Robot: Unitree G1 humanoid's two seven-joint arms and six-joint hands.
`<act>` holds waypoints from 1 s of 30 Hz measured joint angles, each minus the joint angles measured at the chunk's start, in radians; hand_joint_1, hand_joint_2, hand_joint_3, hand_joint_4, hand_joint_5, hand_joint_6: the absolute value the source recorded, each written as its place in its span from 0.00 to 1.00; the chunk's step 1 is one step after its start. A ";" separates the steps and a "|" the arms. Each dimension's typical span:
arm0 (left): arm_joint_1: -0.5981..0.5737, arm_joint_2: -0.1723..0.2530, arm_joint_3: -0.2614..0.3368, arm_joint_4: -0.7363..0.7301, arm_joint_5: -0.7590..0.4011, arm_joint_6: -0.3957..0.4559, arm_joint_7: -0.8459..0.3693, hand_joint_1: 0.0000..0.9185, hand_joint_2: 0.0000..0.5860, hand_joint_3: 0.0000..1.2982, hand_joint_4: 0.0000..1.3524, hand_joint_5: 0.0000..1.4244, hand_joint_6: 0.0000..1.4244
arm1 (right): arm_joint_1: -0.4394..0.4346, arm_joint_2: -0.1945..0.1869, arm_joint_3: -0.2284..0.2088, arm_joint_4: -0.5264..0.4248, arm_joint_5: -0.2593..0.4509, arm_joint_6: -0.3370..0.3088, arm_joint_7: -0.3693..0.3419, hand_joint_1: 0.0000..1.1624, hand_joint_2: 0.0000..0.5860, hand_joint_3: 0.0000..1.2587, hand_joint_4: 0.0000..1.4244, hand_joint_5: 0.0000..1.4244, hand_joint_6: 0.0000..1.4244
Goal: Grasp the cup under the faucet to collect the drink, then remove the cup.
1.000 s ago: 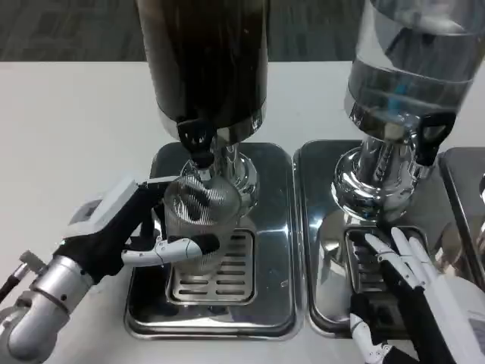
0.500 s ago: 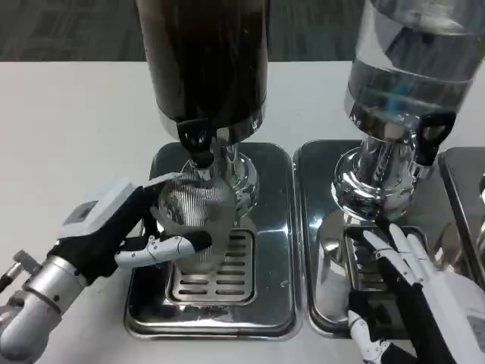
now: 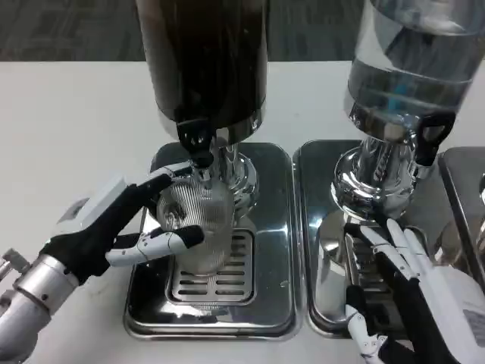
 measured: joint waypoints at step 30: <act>0.200 0.089 0.408 -0.554 -1.013 0.506 -1.029 0.00 0.08 0.17 0.10 0.14 0.14 | -0.099 -0.034 0.028 0.052 0.031 -0.003 0.006 0.44 0.96 0.13 0.03 0.02 0.10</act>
